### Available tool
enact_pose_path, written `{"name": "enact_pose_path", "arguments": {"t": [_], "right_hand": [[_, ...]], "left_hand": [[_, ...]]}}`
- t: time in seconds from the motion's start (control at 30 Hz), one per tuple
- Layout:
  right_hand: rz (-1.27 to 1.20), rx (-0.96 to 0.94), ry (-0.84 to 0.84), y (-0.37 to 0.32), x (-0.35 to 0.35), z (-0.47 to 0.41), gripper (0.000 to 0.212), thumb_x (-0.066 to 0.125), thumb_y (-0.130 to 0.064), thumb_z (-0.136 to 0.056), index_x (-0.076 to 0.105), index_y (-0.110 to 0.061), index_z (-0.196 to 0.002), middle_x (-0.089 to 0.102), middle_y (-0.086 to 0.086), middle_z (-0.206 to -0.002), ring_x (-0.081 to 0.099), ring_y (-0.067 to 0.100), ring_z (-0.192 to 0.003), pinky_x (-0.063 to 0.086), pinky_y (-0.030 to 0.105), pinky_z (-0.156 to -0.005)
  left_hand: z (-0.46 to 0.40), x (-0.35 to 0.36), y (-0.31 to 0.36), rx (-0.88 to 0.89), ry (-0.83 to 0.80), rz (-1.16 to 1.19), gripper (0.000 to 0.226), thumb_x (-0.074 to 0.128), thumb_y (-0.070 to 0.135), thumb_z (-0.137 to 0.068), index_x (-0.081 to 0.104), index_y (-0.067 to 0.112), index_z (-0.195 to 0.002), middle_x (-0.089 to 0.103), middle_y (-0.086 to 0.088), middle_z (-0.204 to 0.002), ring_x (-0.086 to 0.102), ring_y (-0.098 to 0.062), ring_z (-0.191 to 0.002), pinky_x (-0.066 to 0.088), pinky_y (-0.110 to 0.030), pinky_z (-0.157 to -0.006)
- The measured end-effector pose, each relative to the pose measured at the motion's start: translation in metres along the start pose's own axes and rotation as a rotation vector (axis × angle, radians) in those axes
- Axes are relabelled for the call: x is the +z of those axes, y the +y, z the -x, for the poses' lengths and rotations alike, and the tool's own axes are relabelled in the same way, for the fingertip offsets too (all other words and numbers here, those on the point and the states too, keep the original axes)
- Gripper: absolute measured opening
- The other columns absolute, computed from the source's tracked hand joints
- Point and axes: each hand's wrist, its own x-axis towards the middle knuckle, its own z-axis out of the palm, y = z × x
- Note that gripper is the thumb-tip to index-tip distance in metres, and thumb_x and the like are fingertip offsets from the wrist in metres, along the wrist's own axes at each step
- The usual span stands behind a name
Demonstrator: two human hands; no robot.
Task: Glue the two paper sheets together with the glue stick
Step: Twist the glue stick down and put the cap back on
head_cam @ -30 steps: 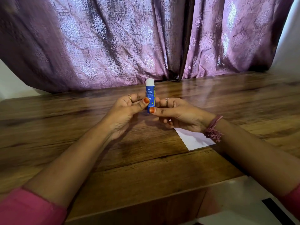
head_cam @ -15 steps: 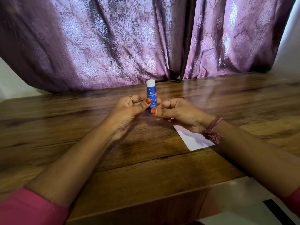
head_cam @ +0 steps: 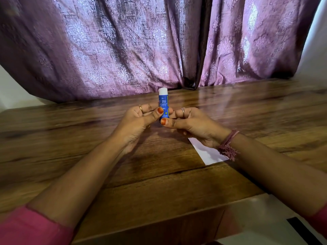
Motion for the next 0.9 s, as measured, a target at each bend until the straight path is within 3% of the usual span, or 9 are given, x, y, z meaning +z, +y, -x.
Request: {"name": "enact_pose_path", "arguments": {"t": [0.2, 0.33, 0.43, 0.5, 0.6, 0.73, 0.9], "right_hand": [[0.011, 0.034, -0.013, 0.002, -0.002, -0.002, 0.011, 0.072, -0.022, -0.081, 0.073, -0.024, -0.07, 0.052, 0.001, -0.065, 0.036, 0.0, -0.043, 0.024, 0.012, -0.04], [-0.001, 0.032, -0.043, 0.005, -0.003, -0.003, 0.006, 0.07, -0.023, -0.082, 0.074, -0.022, -0.087, 0.053, -0.001, -0.069, 0.036, 0.0, -0.046, 0.024, 0.013, -0.041], [-0.004, 0.066, -0.045, 0.007, -0.005, -0.005, 0.017, 0.069, -0.022, -0.084, 0.072, -0.014, -0.099, 0.053, 0.001, -0.075, 0.035, 0.0, -0.046, 0.025, 0.015, -0.042], [0.005, 0.107, -0.031, 0.008, -0.007, -0.005, 0.021, 0.07, -0.022, -0.083, 0.071, -0.012, -0.101, 0.055, 0.001, -0.077, 0.035, 0.002, -0.047, 0.025, 0.018, -0.045], [0.028, 0.163, -0.009, 0.009, -0.008, -0.007, 0.028, 0.072, -0.022, -0.081, 0.069, -0.007, -0.105, 0.061, -0.01, -0.065, 0.036, 0.001, -0.045, 0.023, 0.021, -0.049], [0.036, 0.202, -0.005, 0.009, -0.009, -0.008, 0.033, 0.071, -0.023, -0.082, 0.067, -0.002, -0.107, 0.061, -0.014, -0.052, 0.035, 0.0, -0.043, 0.022, 0.021, -0.048], [0.028, 0.214, -0.013, 0.01, -0.01, -0.009, 0.036, 0.071, -0.023, -0.082, 0.066, 0.0, -0.109, 0.059, -0.014, -0.048, 0.035, 0.0, -0.04, 0.022, 0.014, -0.041]], "left_hand": [[0.0, -0.001, -0.001, -0.033, 0.012, 0.055, 0.023, 0.062, 0.011, -0.077, 0.066, 0.008, -0.1, 0.074, -0.007, -0.099, 0.07, -0.01, -0.078, 0.057, -0.022, -0.065], [-0.004, -0.013, 0.003, -0.06, 0.099, 0.042, 0.029, 0.065, 0.024, -0.075, 0.067, 0.016, -0.103, 0.073, -0.002, -0.099, 0.068, -0.007, -0.077, 0.054, -0.026, -0.079], [-0.01, -0.03, 0.008, 0.023, 0.244, 0.027, 0.024, 0.058, 0.021, -0.087, 0.063, 0.012, -0.108, 0.073, 0.002, -0.093, 0.066, -0.005, -0.076, 0.056, -0.018, -0.067], [-0.014, -0.043, 0.004, 0.056, 0.361, -0.07, 0.019, 0.056, 0.015, -0.091, 0.064, 0.011, -0.109, 0.071, 0.004, -0.085, 0.062, -0.003, -0.065, 0.052, -0.015, -0.056], [-0.019, -0.062, -0.008, 0.065, 0.451, -0.471, 0.026, 0.058, 0.01, -0.091, 0.061, 0.01, -0.116, 0.064, 0.007, -0.086, 0.057, 0.003, -0.066, 0.047, -0.009, -0.057], [-0.024, -0.07, -0.027, 0.031, 0.347, -0.679, 0.042, 0.066, 0.015, -0.086, 0.054, 0.013, -0.126, 0.063, 0.005, -0.105, 0.057, -0.006, -0.09, 0.044, -0.011, -0.075], [-0.029, -0.074, -0.04, 0.052, 0.101, -1.034, 0.058, 0.066, 0.023, -0.087, 0.042, 0.019, -0.139, 0.057, 0.003, -0.123, 0.055, -0.01, -0.107, 0.04, -0.022, -0.093]]}}
